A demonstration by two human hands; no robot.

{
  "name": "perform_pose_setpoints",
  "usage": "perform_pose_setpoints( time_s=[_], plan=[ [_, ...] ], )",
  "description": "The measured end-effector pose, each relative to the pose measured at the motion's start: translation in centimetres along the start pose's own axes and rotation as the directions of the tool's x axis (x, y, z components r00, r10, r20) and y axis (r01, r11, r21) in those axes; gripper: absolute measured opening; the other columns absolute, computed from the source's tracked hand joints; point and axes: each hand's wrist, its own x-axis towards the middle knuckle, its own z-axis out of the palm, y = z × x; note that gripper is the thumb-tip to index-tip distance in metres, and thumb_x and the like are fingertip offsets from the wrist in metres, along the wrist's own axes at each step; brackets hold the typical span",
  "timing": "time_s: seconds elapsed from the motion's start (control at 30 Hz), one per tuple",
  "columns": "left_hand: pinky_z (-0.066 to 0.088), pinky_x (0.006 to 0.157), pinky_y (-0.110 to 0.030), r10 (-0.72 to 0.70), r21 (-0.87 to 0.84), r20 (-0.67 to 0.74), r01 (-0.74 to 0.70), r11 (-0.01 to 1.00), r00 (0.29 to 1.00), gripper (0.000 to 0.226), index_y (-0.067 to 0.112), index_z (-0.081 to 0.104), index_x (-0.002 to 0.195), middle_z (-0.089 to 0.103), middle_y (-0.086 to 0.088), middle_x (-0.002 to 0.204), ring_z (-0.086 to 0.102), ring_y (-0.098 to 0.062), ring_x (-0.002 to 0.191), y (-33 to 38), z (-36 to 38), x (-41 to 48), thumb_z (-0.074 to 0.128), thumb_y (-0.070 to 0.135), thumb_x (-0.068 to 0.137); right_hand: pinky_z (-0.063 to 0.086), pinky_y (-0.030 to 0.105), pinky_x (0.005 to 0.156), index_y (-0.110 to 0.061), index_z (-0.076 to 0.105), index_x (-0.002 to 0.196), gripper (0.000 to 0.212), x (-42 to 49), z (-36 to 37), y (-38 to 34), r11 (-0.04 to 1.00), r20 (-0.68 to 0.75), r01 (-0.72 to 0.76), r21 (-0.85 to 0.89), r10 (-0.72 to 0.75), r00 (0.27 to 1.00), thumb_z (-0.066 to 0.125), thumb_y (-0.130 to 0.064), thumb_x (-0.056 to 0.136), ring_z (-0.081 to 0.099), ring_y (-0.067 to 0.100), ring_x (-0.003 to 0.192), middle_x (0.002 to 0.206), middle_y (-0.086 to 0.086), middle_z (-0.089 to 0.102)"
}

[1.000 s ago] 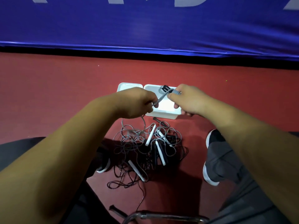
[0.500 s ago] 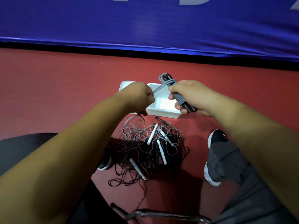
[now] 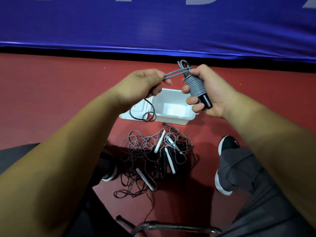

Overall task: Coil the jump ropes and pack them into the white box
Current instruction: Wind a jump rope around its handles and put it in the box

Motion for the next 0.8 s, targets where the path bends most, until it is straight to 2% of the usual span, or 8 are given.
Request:
perform_pose_setpoints(
  time_s=[0.1,0.17,0.27,0.4,0.57,0.63,0.7,0.8],
  plan=[
    [0.038,0.068,-0.03,0.012,0.303,0.059,-0.03,0.952,0.998,0.023,0.026,0.077,0.114,0.07,0.01,0.079,0.049,-0.011,0.071,0.1,-0.9,-0.6,0.055,0.03,0.109,0.017,0.018,0.044,-0.025,0.052,0.103,0.046,-0.3,0.1,0.0,0.999,0.001,0.0,-0.044,0.0,1.0,0.058,-0.07,0.096,0.037,0.013,0.049,0.077,-0.004,0.057],
    [0.037,0.058,-0.025,-0.013,0.454,0.05,-0.011,0.891,0.999,0.017,0.032,0.08,0.11,0.073,0.018,0.077,0.045,-0.01,0.057,0.0,-1.1,-0.6,0.064,0.028,0.105,0.02,0.018,0.042,-0.026,0.053,0.103,0.05,-0.4,0.4,0.3,0.996,-0.005,0.002,-0.094,-0.003,1.0,0.057,-0.075,0.095,0.04,0.014,0.048,0.077,-0.003,0.059],
    [0.036,0.055,-0.02,-0.05,0.571,-0.017,0.051,0.819,0.999,0.013,0.034,0.083,0.103,0.066,0.025,0.062,0.045,-0.002,0.048,-0.4,-1.0,-0.2,0.078,0.027,0.093,0.026,0.019,0.042,-0.026,0.054,0.1,0.043,-0.6,0.9,0.6,0.987,-0.006,-0.001,-0.161,0.0,1.0,0.056,-0.068,0.099,0.043,0.016,0.047,0.078,-0.001,0.061],
    [0.047,0.058,-0.023,-0.086,0.663,-0.044,0.094,0.743,0.995,0.01,0.028,0.085,0.097,0.072,0.012,0.067,0.065,-0.013,0.061,-0.8,-0.9,0.0,0.083,0.028,0.087,0.033,0.022,0.046,-0.022,0.06,0.104,0.037,-0.8,1.4,0.8,0.974,0.009,0.014,-0.226,-0.012,1.0,0.055,-0.058,0.099,0.047,0.021,0.047,0.08,0.003,0.063],
    [0.067,0.067,-0.042,-0.257,0.279,-0.062,0.264,0.923,0.964,0.017,0.008,0.076,0.091,0.066,-0.01,0.07,0.077,-0.032,0.072,-1.8,-0.2,0.0,0.072,0.022,0.1,0.036,0.023,0.044,-0.015,0.062,0.109,0.042,-1.0,1.8,1.0,0.972,0.052,0.03,-0.231,-0.018,0.998,0.05,-0.055,0.102,0.047,0.022,0.045,0.077,0.005,0.063],
    [0.064,0.063,-0.037,-0.277,0.052,-0.007,0.277,0.96,0.961,0.021,0.003,0.075,0.1,0.053,-0.008,0.067,0.069,-0.028,0.062,-1.6,-0.3,0.0,0.067,0.022,0.103,0.033,0.021,0.042,-0.014,0.061,0.105,0.043,-1.1,1.7,0.7,0.983,0.07,0.025,-0.183,-0.012,0.997,0.047,-0.054,0.103,0.044,0.02,0.043,0.074,0.003,0.06],
    [0.044,0.051,-0.027,-0.211,-0.1,0.077,0.218,0.971,0.974,0.024,0.003,0.073,0.104,0.044,-0.002,0.065,0.046,-0.016,0.052,-1.2,-0.7,-0.2,0.062,0.024,0.106,0.029,0.02,0.041,-0.014,0.061,0.102,0.043,-1.1,1.4,0.2,0.992,0.068,0.023,-0.126,-0.015,0.998,0.046,-0.054,0.103,0.041,0.017,0.042,0.072,0.001,0.056],
    [0.017,0.059,-0.033,-0.092,-0.25,0.126,0.121,0.961,0.988,0.027,0.006,0.072,0.105,0.038,-0.001,0.066,0.024,-0.013,0.055,-0.7,-1.2,-0.2,0.054,0.027,0.108,0.024,0.018,0.039,-0.016,0.063,0.098,0.043,-1.3,1.0,-0.3,0.999,0.049,0.01,-0.043,-0.008,0.999,0.047,-0.055,0.103,0.037,0.014,0.042,0.071,-0.002,0.053]
  ],
)
